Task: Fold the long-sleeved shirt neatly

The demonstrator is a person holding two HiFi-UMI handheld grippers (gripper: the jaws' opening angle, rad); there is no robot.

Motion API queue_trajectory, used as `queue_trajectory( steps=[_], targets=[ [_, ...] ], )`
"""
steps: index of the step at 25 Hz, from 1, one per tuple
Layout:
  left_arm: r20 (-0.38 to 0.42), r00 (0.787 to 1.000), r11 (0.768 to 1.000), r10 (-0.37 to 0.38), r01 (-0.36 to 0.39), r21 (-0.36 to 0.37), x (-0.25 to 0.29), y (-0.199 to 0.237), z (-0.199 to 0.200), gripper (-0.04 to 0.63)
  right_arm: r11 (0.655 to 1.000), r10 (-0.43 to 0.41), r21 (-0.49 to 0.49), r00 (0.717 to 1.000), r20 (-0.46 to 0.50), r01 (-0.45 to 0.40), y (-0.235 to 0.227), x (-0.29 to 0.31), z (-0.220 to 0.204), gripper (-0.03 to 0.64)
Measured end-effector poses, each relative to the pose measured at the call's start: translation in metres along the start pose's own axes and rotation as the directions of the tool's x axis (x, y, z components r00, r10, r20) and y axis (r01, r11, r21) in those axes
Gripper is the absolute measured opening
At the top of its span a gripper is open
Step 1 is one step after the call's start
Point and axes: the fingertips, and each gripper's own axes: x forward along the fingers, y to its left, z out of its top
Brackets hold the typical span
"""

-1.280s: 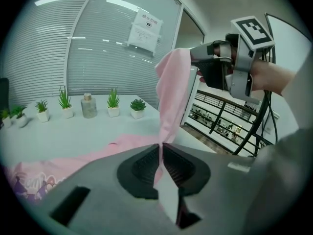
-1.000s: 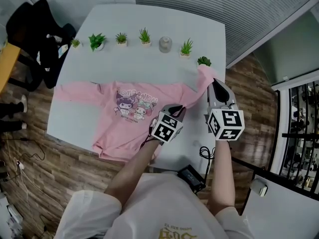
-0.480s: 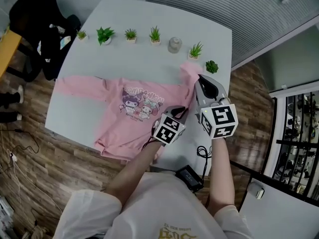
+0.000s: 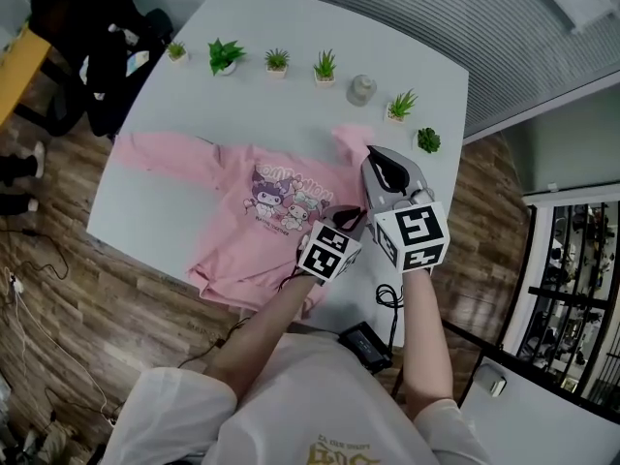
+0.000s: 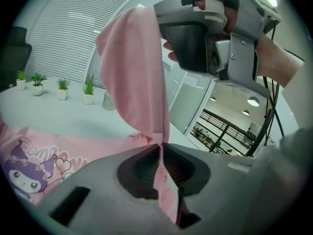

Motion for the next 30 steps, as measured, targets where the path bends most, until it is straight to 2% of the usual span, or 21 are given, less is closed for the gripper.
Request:
queue_trajectory(
  steps=[10,21,30],
  targets=[
    [0.049,0.998,0.996,0.026,-0.022,-0.087,-0.023,0.036,-0.003,0.029,0.996,0.083,-0.023,0.996,-0.013,-0.083,0.045,0.037,0.008,0.023],
    [0.057,0.998,0.986,0.026,-0.016,-0.169,-0.041,0.061,-0.014,0.025,0.984,0.171,-0.037,0.983,-0.069,-0.173,0.097,0.083,0.002,0.023],
    [0.057,0.998,0.953,-0.040,0.055,-0.299,-0.046,0.067,-0.031,0.020,0.969,0.222,-0.075,0.961,-0.163,-0.237,0.134,0.119,-0.015,0.024]
  ],
)
